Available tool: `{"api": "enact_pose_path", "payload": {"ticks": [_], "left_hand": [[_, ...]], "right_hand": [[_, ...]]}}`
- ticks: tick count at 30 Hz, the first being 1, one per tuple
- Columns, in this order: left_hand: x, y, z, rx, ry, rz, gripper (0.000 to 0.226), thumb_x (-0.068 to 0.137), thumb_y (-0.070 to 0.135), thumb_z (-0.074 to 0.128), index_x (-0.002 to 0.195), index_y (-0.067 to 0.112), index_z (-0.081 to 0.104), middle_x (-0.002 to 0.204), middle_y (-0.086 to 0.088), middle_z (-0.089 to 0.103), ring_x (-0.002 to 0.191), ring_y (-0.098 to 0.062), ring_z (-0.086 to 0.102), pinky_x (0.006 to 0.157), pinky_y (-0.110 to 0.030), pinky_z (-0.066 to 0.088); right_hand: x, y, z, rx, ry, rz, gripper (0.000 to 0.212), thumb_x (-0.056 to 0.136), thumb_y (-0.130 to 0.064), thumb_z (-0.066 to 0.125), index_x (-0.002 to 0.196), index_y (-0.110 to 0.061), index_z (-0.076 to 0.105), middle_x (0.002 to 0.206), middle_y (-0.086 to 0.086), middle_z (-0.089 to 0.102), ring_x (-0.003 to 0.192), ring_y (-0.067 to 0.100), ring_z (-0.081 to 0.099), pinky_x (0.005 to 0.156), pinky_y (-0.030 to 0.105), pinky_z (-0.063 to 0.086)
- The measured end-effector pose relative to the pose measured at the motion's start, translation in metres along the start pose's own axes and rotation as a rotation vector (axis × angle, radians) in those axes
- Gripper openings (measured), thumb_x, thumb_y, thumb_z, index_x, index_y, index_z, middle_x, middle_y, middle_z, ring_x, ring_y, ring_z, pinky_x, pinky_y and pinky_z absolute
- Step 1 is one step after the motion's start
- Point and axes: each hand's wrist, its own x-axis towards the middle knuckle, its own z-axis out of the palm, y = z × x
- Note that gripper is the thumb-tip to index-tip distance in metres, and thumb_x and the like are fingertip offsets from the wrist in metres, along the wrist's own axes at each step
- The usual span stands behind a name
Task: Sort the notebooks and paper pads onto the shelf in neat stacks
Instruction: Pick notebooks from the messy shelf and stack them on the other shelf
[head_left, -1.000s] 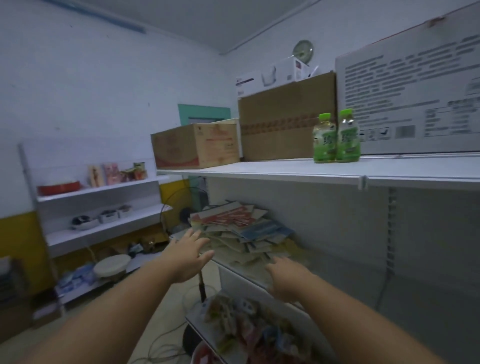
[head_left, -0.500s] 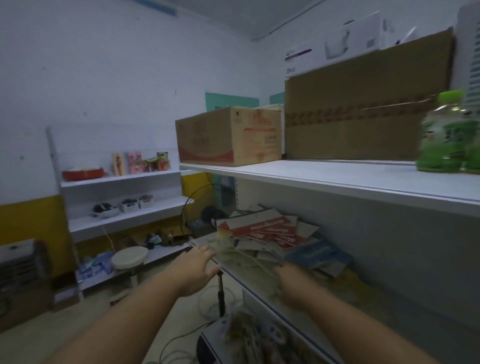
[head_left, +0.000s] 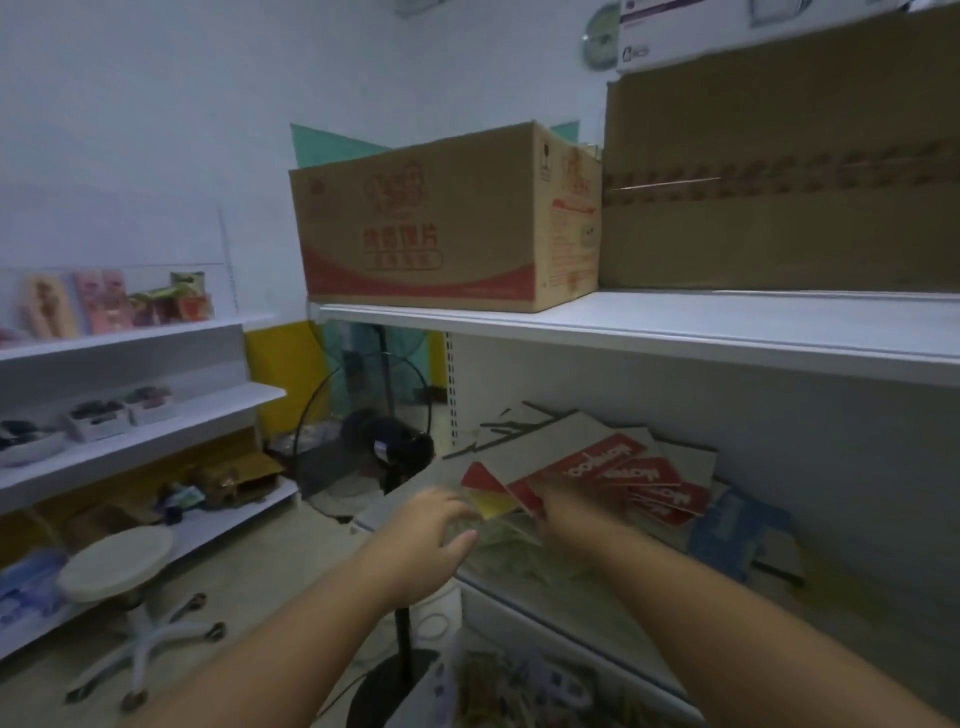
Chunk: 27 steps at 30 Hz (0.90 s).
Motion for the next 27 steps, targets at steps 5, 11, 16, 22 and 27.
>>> {"api": "enact_pose_path", "payload": {"ticks": [5,11,16,22,27], "left_hand": [[0.034,-0.033,-0.002,-0.411,0.119,-0.125,0.018,0.095,0.025,0.051,0.107,0.026,0.065,0.099,0.011,0.067,0.093,-0.007,0.063,0.085,-0.03,0.053],[0.069,-0.039,-0.009,-1.519,-0.148,-0.545,0.041,0.1,0.036,0.038,0.111,0.0,0.056,0.083,-0.019,0.071,0.069,-0.028,0.071,0.05,-0.028,0.057],[0.085,-0.031,-0.008,-1.816,-0.4,-0.473,0.057,0.096,0.05,0.035,0.12,0.003,0.056,0.112,-0.026,0.066,0.09,-0.037,0.07,0.059,-0.037,0.06],[0.096,-0.033,-0.008,-1.665,-0.065,-0.583,0.026,0.091,-0.002,0.047,0.114,0.007,0.055,0.097,-0.018,0.062,0.082,-0.03,0.062,0.05,-0.032,0.058],[0.095,-0.055,-0.008,-1.59,0.114,-0.546,0.043,0.091,-0.005,0.041,0.121,0.023,0.052,0.106,-0.013,0.059,0.094,-0.033,0.057,0.075,-0.044,0.052]], "right_hand": [[-0.002,0.005,-0.005,-0.037,0.107,0.039,0.026,0.094,-0.026,0.041,0.109,-0.023,0.063,0.111,0.004,0.064,0.1,0.025,0.06,0.084,0.031,0.049],[-0.016,0.006,-0.043,0.63,0.547,0.222,0.018,0.093,-0.019,0.053,0.104,-0.023,0.067,0.097,-0.014,0.063,0.084,-0.005,0.059,0.07,0.007,0.042],[-0.018,-0.003,-0.045,0.963,0.626,0.083,0.039,0.083,-0.002,0.064,0.072,-0.039,0.067,0.076,-0.02,0.067,0.078,-0.008,0.064,0.062,0.007,0.049],[0.004,-0.001,-0.027,0.576,0.403,-0.163,0.048,0.085,-0.021,0.064,0.118,-0.054,0.052,0.141,-0.028,0.037,0.122,-0.008,0.04,0.094,0.018,0.042],[0.028,0.0,-0.014,0.1,0.073,0.234,0.077,0.084,-0.068,0.044,0.143,-0.02,0.032,0.153,0.003,0.024,0.14,0.024,0.022,0.114,0.043,0.024]]}}
